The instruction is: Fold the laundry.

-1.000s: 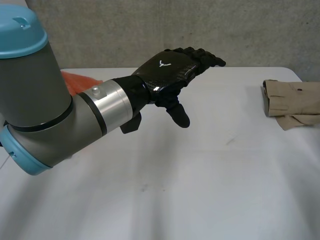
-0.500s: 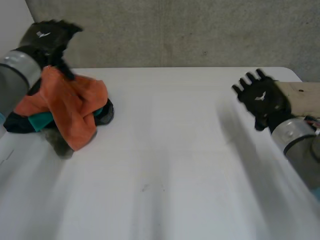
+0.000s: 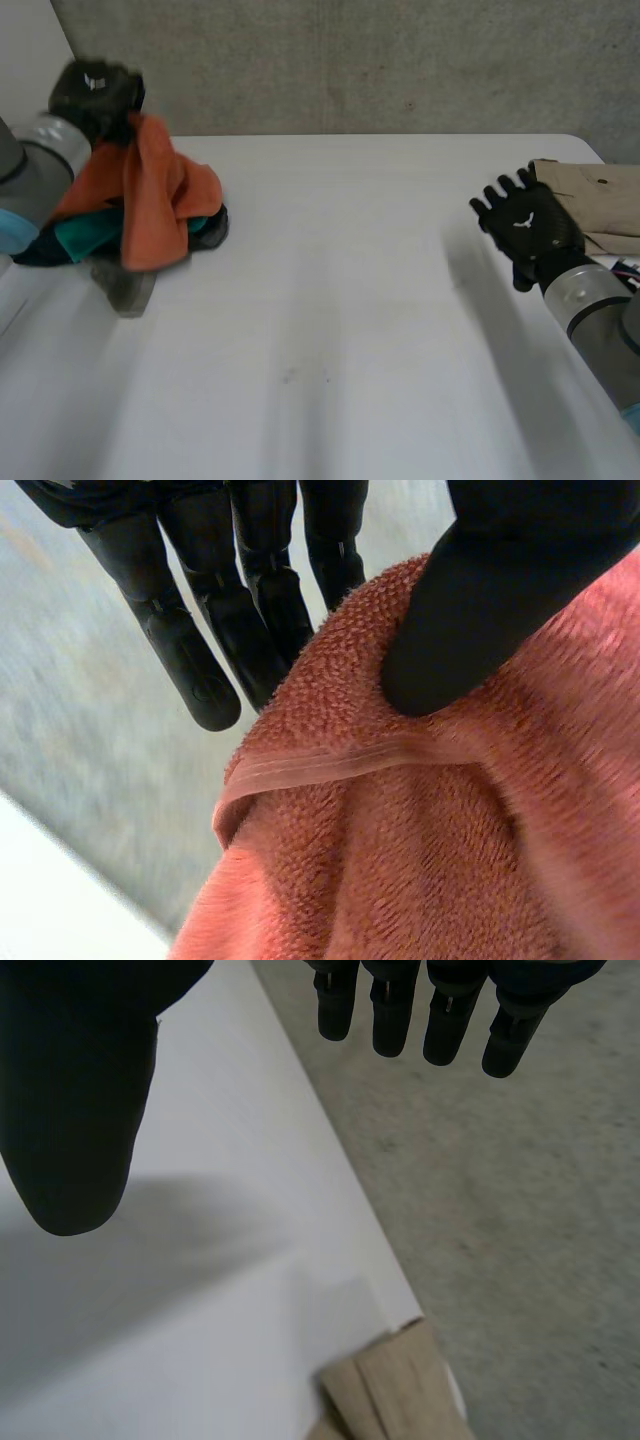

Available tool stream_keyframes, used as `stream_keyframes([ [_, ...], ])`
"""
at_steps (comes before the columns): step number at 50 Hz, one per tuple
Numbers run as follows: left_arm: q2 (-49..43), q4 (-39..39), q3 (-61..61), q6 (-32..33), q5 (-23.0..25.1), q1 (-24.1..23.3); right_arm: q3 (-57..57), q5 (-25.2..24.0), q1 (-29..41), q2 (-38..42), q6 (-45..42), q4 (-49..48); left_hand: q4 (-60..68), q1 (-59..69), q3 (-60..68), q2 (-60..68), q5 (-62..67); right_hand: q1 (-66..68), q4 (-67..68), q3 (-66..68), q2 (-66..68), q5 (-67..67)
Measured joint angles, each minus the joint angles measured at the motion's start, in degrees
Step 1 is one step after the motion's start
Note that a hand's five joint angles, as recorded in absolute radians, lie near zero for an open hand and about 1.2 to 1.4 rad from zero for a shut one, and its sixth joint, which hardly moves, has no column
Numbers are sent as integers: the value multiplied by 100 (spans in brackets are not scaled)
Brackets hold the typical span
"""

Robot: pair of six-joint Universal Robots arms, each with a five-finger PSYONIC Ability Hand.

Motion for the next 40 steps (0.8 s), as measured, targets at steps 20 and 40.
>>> stream_keyframes([
  [20,756,140,-132,-2095,-370,-2582,-1167,639,-55,-699,3793,2173,23,0,22,20,0,0,0,0,0,0],
  [40,-174,-72,-737,-2037,-278,-3154,-1600,519,-18,593,4033,2530,-5543,-4961,-5411,-5496,-5202,0,0,0,0,0],
])
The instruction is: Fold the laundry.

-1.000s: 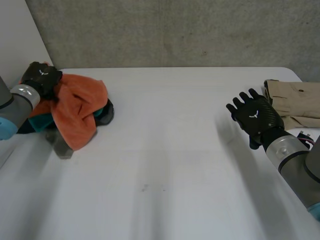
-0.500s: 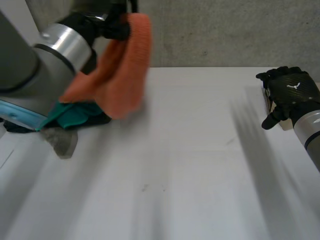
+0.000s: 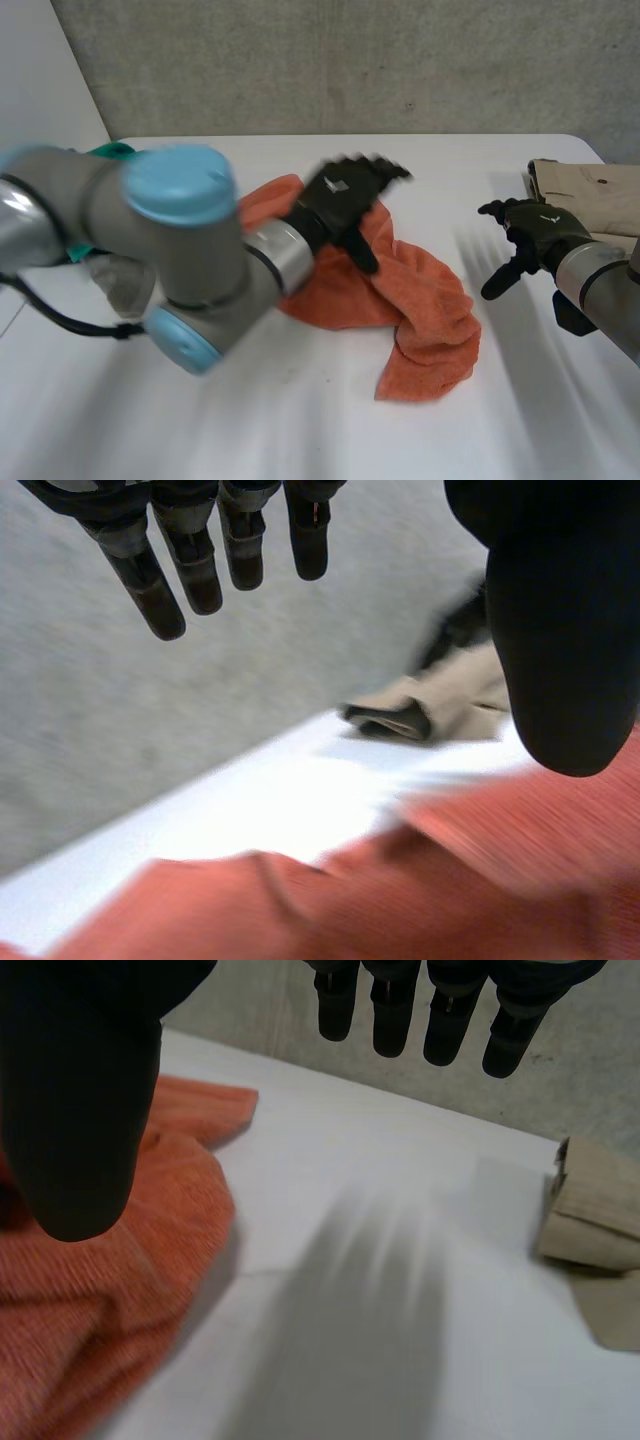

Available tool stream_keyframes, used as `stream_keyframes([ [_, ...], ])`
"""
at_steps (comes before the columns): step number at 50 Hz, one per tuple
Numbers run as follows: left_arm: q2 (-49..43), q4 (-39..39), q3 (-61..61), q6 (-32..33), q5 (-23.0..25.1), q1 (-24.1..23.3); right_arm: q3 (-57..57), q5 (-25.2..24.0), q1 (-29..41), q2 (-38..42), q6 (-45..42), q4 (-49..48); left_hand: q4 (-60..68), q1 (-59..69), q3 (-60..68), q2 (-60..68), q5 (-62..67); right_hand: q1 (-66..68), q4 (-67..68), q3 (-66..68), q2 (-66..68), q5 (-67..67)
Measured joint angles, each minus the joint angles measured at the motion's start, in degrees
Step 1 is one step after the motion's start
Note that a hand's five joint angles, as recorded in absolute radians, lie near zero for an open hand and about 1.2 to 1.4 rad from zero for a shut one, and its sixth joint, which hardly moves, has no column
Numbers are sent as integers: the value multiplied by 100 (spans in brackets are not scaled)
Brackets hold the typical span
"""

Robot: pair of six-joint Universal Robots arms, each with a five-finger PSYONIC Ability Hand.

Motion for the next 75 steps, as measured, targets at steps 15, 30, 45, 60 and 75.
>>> stream_keyframes([
  [15,483,-171,-369,1100,135,1493,799,180,975,-1099,-1599,366,0,1,0,0,2,0,0,0,0,0],
  [30,-1521,-410,521,3399,1045,2130,1436,1036,2127,-490,-1833,-881,1008,1098,932,980,1040,533,651,667,675,628],
  [45,-2302,-399,1223,3363,1287,2092,1364,1468,2172,161,-1828,-1468,3541,3654,3474,3524,3474,1136,1194,1163,1076,1203],
  [60,-849,-391,459,2988,481,1759,980,1421,1808,-183,-2052,-1433,5543,5241,5434,5508,5243,4676,5610,5471,5515,5268],
  [75,2400,-388,-1864,2320,374,1379,-1371,1101,806,-253,-2925,-803,5546,5248,5440,5519,5313,4676,5621,5573,5515,5369],
])
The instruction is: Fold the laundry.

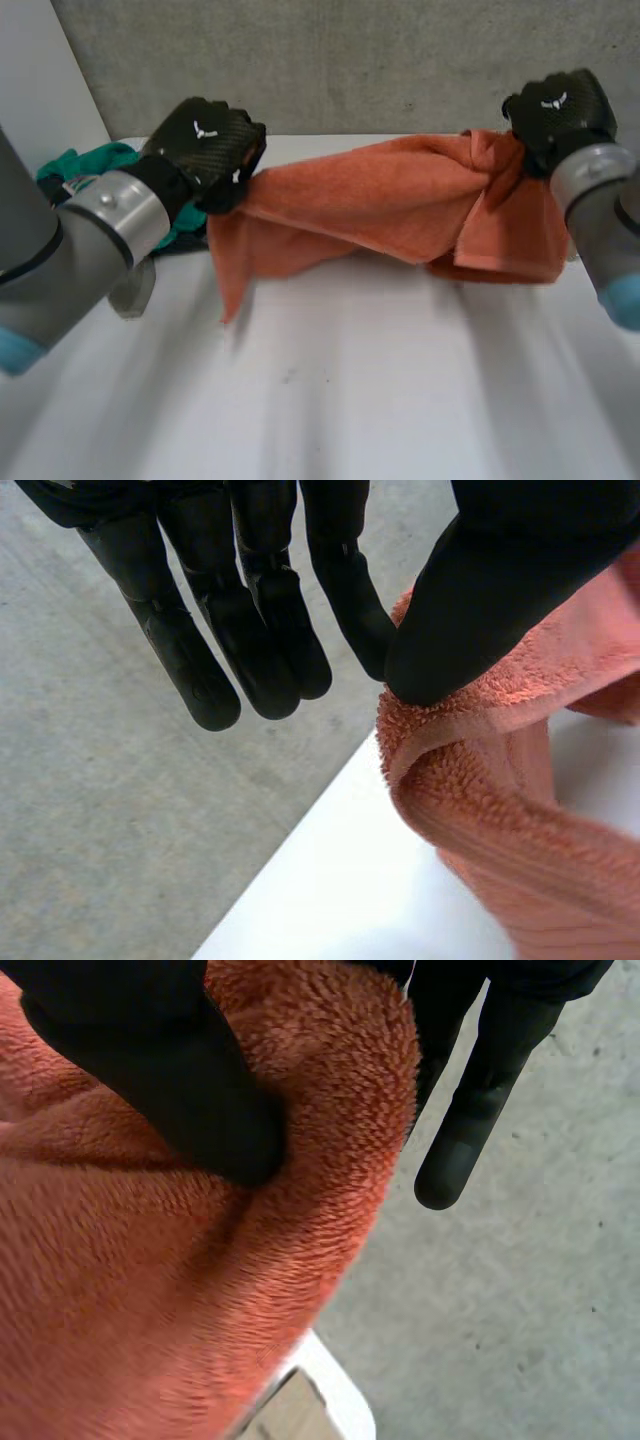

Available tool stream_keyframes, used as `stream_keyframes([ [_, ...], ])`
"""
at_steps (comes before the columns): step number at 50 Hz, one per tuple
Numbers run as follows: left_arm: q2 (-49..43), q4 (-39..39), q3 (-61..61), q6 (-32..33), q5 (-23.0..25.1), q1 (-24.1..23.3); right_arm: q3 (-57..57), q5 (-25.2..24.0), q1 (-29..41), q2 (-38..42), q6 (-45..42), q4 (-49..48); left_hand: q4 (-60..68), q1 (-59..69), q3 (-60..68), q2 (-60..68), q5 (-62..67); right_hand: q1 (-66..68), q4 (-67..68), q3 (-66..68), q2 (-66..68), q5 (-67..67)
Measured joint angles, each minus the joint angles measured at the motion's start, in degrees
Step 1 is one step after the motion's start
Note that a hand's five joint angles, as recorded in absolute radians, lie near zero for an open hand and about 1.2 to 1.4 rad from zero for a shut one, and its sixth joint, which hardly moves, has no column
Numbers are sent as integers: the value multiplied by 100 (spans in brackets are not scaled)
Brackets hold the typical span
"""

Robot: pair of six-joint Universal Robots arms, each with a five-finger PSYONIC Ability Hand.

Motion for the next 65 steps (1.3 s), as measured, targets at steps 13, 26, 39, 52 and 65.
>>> stream_keyframes([
  [13,-552,0,-573,0,-167,-715,-1814,-310,78,2386,21,-107,1,35,19,6,1,-4692,-5531,-5504,-5485,-5363],
  [26,-709,-22,-371,-22,-629,-706,480,112,55,306,-147,537,21,64,20,6,106,-4170,-4996,-4947,-4866,-4767],
  [39,-507,-44,-461,-171,-610,-649,1743,-809,90,486,828,456,-2645,-2808,-2582,-2781,-2423,-3826,-4678,-4615,-4630,-4359],
  [52,-516,-130,-1260,-2039,-703,-700,1942,-840,73,769,1022,-76,-5227,-4792,-5144,-5199,-5037,-3826,-4678,-4615,-4630,-4395],
  [65,-977,6,-1159,-2798,-751,-1250,2318,-830,11,594,1011,-73,-5227,-4792,-5144,-5199,-5038,-3827,-4678,-4615,-4630,-4395],
])
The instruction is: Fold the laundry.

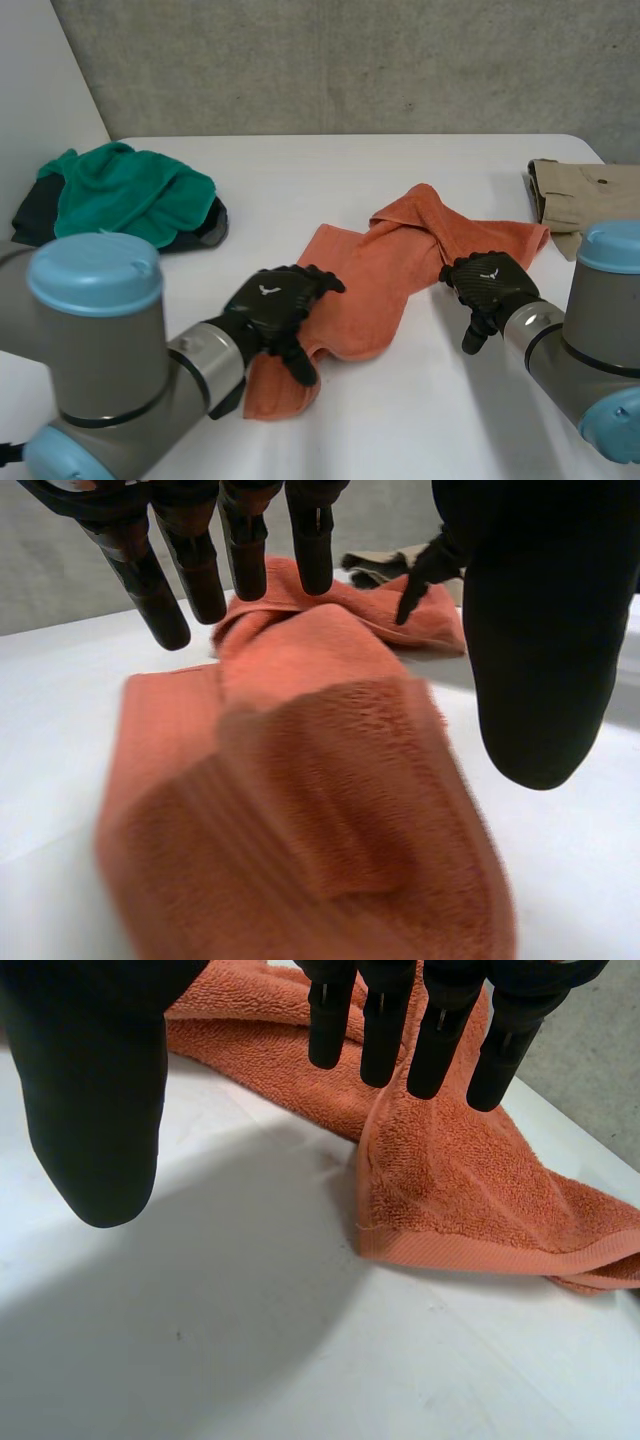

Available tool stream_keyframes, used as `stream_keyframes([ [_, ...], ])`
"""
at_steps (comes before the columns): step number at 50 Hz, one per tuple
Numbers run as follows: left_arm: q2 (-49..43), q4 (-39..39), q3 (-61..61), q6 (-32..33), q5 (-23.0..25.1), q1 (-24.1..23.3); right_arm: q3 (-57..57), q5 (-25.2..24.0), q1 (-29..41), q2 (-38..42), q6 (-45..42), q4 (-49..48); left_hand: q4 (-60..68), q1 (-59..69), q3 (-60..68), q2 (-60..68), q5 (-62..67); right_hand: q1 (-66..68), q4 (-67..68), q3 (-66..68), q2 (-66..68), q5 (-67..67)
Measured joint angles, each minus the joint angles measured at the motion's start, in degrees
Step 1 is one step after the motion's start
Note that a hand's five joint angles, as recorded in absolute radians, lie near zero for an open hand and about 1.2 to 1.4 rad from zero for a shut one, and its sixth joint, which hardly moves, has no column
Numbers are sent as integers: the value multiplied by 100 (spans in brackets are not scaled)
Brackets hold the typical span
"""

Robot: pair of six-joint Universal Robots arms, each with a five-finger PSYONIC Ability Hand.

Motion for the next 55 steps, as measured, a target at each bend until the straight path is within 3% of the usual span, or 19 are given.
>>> stream_keyframes([
  [8,-594,248,437,-11,-474,-441,134,-9,2,-50,6,-8,0,0,0,0,0,0,0,0,0,0],
  [17,-1376,447,964,305,-1978,-682,187,-10,3,-54,14,-86,2,0,0,0,17,0,0,0,0,0],
  [21,-1426,535,960,654,-2312,-694,177,-8,12,-54,88,-170,152,88,117,134,247,0,0,0,0,0],
  [23,-1368,638,891,855,-2371,-692,141,-7,21,-54,160,-213,584,556,578,594,672,0,0,0,0,0],
  [24,-1314,716,836,971,-2384,-689,110,-7,25,-53,202,-234,1527,1638,1472,1489,1587,0,0,-2,0,-3],
  [25,-1299,741,820,1002,-2386,-687,101,-7,26,-53,215,-238,1527,1638,1472,1489,1587,0,0,-1,0,-5],
  [26,-1213,875,734,1152,-2386,-674,67,-7,31,-48,251,-251,2751,3009,2690,2815,2768,-2,-2,-4,-1,-9],
  [28,-1082,1098,610,1359,-2372,-646,-146,-3,54,31,432,-292,4337,4525,4267,4384,4320,-25,-51,-45,-16,-222],
  [31,-948,1357,495,1587,-2345,-595,-540,9,91,311,689,-307,5167,4777,5088,5123,4913,-25,-94,-88,-16,-336],
  [41,-364,1571,409,1874,-2337,-508,-2340,82,361,1739,1158,-138,5225,4777,5136,5158,4913,363,372,349,394,330],
  [43,-180,1570,430,1870,-2342,-501,-2575,121,381,1920,1156,-129,5225,4777,5139,5165,4913,888,885,872,943,781],
  [48,504,1565,488,1851,-2333,-434,-3115,321,399,2326,1036,-106,5226,4777,5139,5186,4915,3895,4033,3968,4170,3898],
  [55,1266,1582,589,1837,-2298,-299,-3166,527,366,2070,676,-62,5227,4824,5151,5198,5036,3994,4664,4581,4594,4218],
])
